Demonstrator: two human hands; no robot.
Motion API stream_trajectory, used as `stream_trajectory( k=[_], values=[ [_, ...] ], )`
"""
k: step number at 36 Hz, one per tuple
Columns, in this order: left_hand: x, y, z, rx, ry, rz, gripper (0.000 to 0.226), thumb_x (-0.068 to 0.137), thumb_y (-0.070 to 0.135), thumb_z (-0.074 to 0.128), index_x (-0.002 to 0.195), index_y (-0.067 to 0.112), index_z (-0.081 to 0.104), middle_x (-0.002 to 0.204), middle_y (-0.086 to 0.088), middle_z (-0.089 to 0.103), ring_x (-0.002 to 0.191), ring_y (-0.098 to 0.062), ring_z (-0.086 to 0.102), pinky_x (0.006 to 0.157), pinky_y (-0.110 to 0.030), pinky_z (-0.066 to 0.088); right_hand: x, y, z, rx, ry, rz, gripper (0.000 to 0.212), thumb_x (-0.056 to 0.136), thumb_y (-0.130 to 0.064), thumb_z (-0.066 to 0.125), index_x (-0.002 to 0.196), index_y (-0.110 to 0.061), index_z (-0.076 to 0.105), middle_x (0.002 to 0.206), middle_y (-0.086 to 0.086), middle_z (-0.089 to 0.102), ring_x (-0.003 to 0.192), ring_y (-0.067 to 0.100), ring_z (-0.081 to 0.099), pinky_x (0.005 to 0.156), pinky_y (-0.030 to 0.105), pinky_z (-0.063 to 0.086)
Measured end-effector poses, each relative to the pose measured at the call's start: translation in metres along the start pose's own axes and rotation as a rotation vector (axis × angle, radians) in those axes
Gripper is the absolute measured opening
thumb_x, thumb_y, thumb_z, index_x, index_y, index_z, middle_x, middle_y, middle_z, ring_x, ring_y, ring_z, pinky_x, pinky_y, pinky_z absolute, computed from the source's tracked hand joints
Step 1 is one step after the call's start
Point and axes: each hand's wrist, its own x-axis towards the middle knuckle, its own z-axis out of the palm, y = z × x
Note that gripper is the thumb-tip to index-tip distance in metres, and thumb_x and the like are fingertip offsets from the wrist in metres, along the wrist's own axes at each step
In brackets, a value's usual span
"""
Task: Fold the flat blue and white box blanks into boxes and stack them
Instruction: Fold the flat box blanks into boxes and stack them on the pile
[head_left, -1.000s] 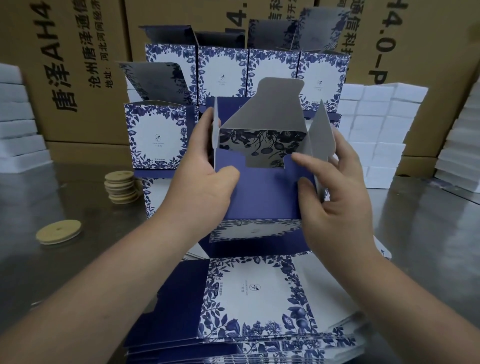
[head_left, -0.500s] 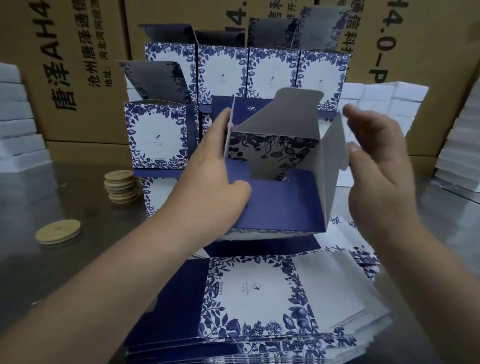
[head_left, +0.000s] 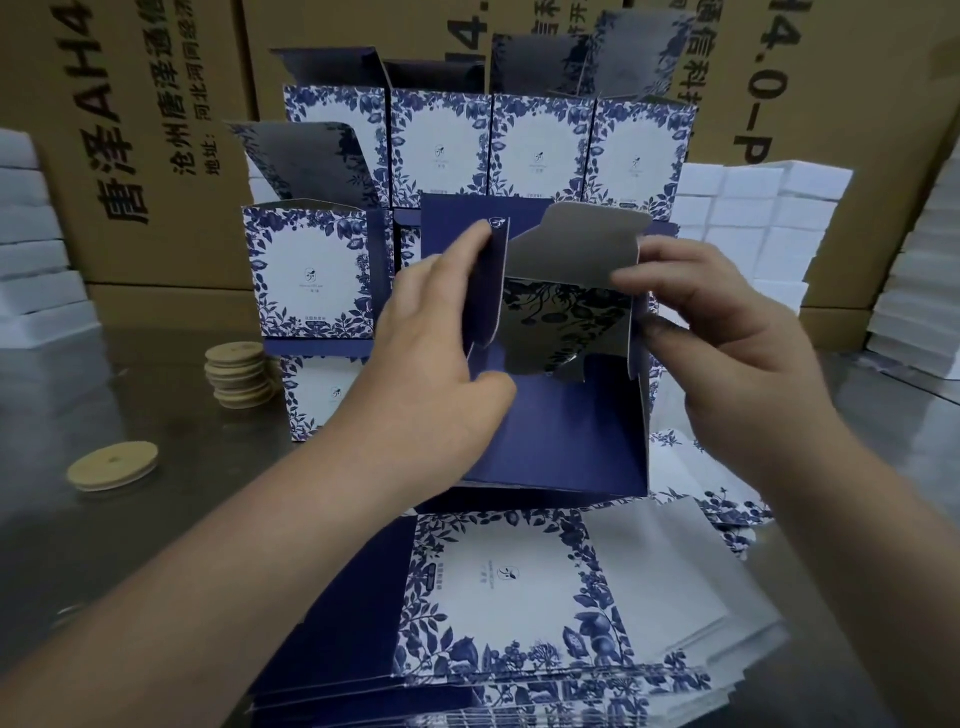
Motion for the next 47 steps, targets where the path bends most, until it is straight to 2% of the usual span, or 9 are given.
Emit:
stream_trajectory(
  k=[6,13,21,27,30,33,37,40,47],
  values=[
    [-0.001,-0.002,0.003,-0.029,-0.02,0.024,0.084,0.065,0.029,0.047,0.141,0.047,0.016,0.123,0.024,0.021,0.117,0.008,0.026,0.087,0.008,0.018,0.001,-0.006,0.001,-0.203,-0.069,-0.035,0.051,0.081,0.002,0.041,0.111,-0.039,0.048,0.12,-0.019,0.045,0.112,-0.016,0.042,0.092,0.008,0.032],
    [-0.004,-0.007,0.009,-0.096,-0.051,0.121,0.072,0.074,0.054,0.043,0.137,0.053,0.008,0.152,0.02,0.007,0.139,0.008,0.003,0.116,-0.028,0.011,0.002,-0.009,0.0,-0.299,-0.127,-0.007,0.061,0.076,-0.004,0.044,0.119,-0.046,0.035,0.123,-0.026,0.036,0.112,-0.02,0.034,0.09,0.001,0.024],
    [-0.004,-0.022,0.015,-0.222,-0.057,0.263,0.069,0.079,0.082,0.023,0.14,0.052,0.018,0.154,0.024,0.006,0.141,0.005,0.0,0.115,-0.027,0.004,0.0,-0.007,0.002,-0.265,-0.064,0.025,0.06,0.078,-0.007,0.045,0.123,-0.044,0.031,0.13,-0.02,0.036,0.123,0.004,0.037,0.093,0.007,0.026],
    [0.005,-0.011,0.018,-0.285,-0.01,0.047,0.032,0.09,0.034,0.045,0.118,0.047,0.047,0.134,0.028,0.025,0.136,0.01,0.015,0.105,-0.006,0.016,-0.001,-0.007,0.006,-0.241,-0.035,0.015,0.06,0.078,-0.006,0.045,0.122,-0.045,0.033,0.13,-0.025,0.036,0.127,0.007,0.037,0.095,0.018,0.027],
    [-0.001,-0.008,0.014,-0.182,-0.031,0.085,0.034,0.086,0.019,0.048,0.098,0.05,0.05,0.144,0.02,0.023,0.121,0.027,0.019,0.092,0.008,0.014,-0.001,-0.007,0.007,-0.223,-0.02,0.017,0.061,0.077,-0.004,0.044,0.12,-0.045,0.035,0.13,-0.026,0.036,0.13,0.01,0.037,0.096,0.024,0.027],
    [-0.002,-0.005,0.01,-0.164,0.011,0.082,0.049,0.088,-0.004,0.049,0.095,0.044,0.05,0.146,0.012,0.028,0.125,0.012,0.028,0.095,0.005,0.019,-0.002,-0.007,0.011,-0.203,0.022,0.014,0.064,0.075,0.0,0.045,0.12,-0.044,0.035,0.129,-0.026,0.037,0.123,0.0,0.039,0.095,0.015,0.029],
    [-0.001,-0.002,0.009,-0.172,0.069,0.089,0.053,0.082,-0.011,0.049,0.099,0.04,0.048,0.14,0.009,0.037,0.125,0.007,0.033,0.105,-0.009,0.023,-0.005,-0.003,0.019,-0.065,0.134,0.093,0.058,0.073,-0.006,0.051,0.116,-0.042,0.036,0.128,-0.023,0.041,0.115,-0.004,0.046,0.082,0.008,0.036],
    [-0.001,-0.001,0.008,-0.199,0.1,0.087,0.06,0.08,-0.013,0.05,0.099,0.044,0.046,0.133,0.012,0.044,0.124,0.004,0.038,0.11,-0.02,0.025,-0.006,0.004,0.022,0.026,0.18,0.213,0.056,0.071,-0.016,0.057,0.118,-0.039,0.037,0.133,-0.018,0.045,0.124,-0.004,0.044,0.095,0.021,0.04],
    [0.001,-0.005,0.009,-0.194,0.078,0.092,0.064,0.082,-0.01,0.05,0.105,0.05,0.044,0.123,0.026,0.037,0.107,0.028,0.032,0.089,0.006,0.021,-0.01,0.013,0.028,0.21,0.188,0.502,0.049,0.068,-0.03,0.063,0.116,-0.034,0.053,0.112,-0.007,0.067,0.101,0.013,0.065,0.091,0.044,0.052]
  ],
)
